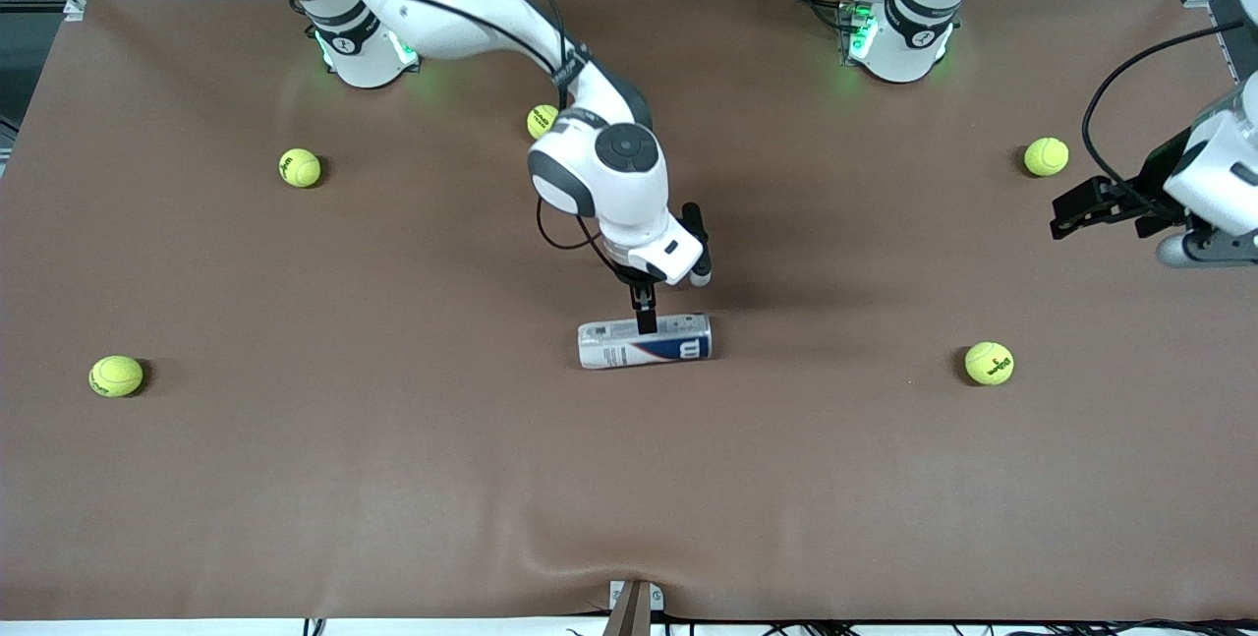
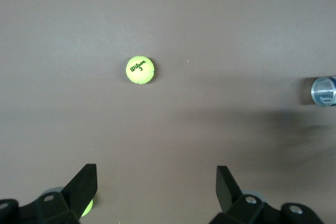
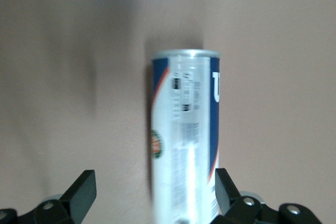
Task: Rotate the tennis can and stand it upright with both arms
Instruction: 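Open and withdraw the right gripper while the left gripper approaches the can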
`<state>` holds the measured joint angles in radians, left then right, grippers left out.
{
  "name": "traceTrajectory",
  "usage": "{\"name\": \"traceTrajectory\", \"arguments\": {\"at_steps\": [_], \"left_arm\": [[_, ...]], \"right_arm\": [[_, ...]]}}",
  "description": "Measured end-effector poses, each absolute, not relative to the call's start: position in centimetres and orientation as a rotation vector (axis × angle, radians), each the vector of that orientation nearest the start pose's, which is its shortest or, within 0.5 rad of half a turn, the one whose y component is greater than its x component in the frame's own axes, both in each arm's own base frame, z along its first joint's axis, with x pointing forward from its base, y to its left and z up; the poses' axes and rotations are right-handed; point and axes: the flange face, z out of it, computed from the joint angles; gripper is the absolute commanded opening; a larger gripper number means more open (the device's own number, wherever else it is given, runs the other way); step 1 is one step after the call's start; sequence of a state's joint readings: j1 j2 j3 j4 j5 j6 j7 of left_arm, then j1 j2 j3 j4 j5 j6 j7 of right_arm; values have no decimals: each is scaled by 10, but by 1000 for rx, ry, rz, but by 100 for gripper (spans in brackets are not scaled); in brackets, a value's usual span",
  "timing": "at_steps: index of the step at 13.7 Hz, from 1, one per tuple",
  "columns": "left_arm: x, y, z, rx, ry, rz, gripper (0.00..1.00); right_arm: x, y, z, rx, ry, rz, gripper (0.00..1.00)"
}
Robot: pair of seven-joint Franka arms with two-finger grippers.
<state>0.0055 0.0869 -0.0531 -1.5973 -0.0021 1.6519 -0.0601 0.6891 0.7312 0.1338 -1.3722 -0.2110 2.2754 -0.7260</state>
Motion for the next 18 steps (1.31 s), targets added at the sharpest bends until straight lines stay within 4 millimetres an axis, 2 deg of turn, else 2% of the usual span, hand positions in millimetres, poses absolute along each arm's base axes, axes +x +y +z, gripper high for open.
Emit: {"name": "traceTrajectory", "arguments": {"at_steps": [2,3,7,10,14,18], "left_arm": [[595,-30,560,-3188,-27,66,100],[600,-32,558,-3233,-29,70,100],[626,-32,535,-3431,-117,69,100],[646,-35,502,-3594,-232,104,100],[669,-52,460,-3770,-302,110,100],[691,-67,401,-3964,-381,83,100]], "right_arm": [[536,518,337,2235,2186,268,100],[545,504,348,2308,2154,255,100],[607,412,369,2529,1934,193,100],[638,348,391,2721,1661,158,100],[656,284,420,2892,1336,114,100],[683,190,429,2988,1094,74,100]]}}
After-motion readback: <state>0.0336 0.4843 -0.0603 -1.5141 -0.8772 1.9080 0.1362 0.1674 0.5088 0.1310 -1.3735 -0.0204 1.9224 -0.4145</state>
